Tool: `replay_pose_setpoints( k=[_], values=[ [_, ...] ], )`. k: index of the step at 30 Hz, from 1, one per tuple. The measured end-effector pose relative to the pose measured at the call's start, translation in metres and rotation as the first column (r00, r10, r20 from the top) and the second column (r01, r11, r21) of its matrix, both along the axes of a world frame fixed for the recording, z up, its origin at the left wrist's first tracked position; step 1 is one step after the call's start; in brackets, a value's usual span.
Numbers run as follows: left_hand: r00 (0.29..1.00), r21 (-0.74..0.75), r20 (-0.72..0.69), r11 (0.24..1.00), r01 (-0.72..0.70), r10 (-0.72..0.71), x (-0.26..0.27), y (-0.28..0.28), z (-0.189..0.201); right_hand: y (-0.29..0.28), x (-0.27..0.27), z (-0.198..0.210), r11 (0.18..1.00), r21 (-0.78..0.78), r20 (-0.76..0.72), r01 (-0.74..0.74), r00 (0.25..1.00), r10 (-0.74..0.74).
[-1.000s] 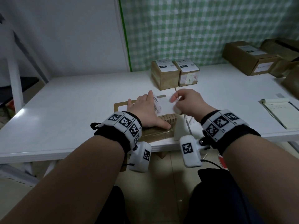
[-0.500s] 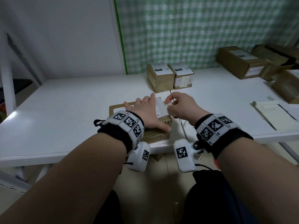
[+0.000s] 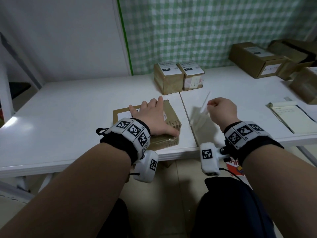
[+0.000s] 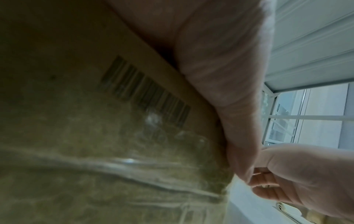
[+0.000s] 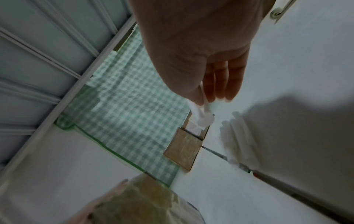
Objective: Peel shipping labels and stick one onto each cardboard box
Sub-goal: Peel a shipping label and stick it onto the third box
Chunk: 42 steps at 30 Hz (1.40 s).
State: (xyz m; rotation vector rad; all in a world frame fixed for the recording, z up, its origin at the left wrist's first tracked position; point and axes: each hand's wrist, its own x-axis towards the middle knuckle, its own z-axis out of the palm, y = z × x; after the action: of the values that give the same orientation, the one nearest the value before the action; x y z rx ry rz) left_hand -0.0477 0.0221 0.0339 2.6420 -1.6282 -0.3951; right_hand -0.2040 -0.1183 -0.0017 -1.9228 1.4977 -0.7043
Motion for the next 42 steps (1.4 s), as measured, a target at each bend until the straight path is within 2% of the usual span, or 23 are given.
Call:
replay_pose_setpoints(
  k=[5,8,14,18,23,27,30,32,34,37,42],
  values=[
    [1.000,-0.005,0.000,1.000,-0.003,0.003,0.000,0.002,0.001,0.000,0.007,-0.008,0.987,0.149,-0.078,-0.052,0.995,0.065],
    [1.000,-0.008,-0.004,1.000,0.000,0.000,0.000,0.002,0.001,0.001,0.007,-0.007,0.961,0.271,-0.062,-0.048,0.996,0.067],
    [1.000,-0.002,-0.012,1.000,0.001,-0.001,0.001,0.002,0.001,0.003,0.000,-0.007,0.956,0.293,-0.071,-0.006,0.997,0.028],
    [0.997,0.023,-0.072,0.999,0.023,-0.021,0.007,0.004,0.004,0.007,0.004,-0.001,0.983,0.185,-0.099,-0.022,0.994,0.041],
    [0.994,0.042,-0.107,0.999,0.006,-0.002,0.033,0.025,0.016,0.025,0.028,0.022,0.992,0.003,-0.056,-0.125,0.991,0.125],
    [0.990,0.048,-0.135,0.999,-0.023,0.029,0.062,0.051,0.016,0.048,0.058,0.040,0.964,-0.145,-0.036,-0.225,0.974,0.222],
    [0.974,-0.026,-0.217,0.997,-0.074,0.067,0.072,0.071,0.012,0.071,0.081,0.048,0.920,-0.237,-0.046,-0.311,0.950,0.309],
    [0.964,-0.076,-0.253,0.992,-0.098,0.076,0.074,0.080,0.009,0.085,0.093,0.050,0.880,-0.302,-0.124,-0.368,0.930,0.346],
    [0.972,-0.114,-0.225,0.989,-0.098,0.070,0.073,0.085,0.005,0.098,0.103,0.049,0.835,-0.363,-0.227,-0.413,0.909,0.351],
    [0.982,-0.120,-0.176,0.989,-0.088,0.066,0.066,0.087,0.000,0.112,0.116,0.042,0.791,-0.407,-0.335,-0.458,0.880,0.337],
    [0.982,-0.153,-0.179,0.985,-0.080,0.052,0.064,0.088,-0.007,0.119,0.131,0.023,0.731,-0.438,-0.509,-0.523,0.814,0.278]
  ],
)
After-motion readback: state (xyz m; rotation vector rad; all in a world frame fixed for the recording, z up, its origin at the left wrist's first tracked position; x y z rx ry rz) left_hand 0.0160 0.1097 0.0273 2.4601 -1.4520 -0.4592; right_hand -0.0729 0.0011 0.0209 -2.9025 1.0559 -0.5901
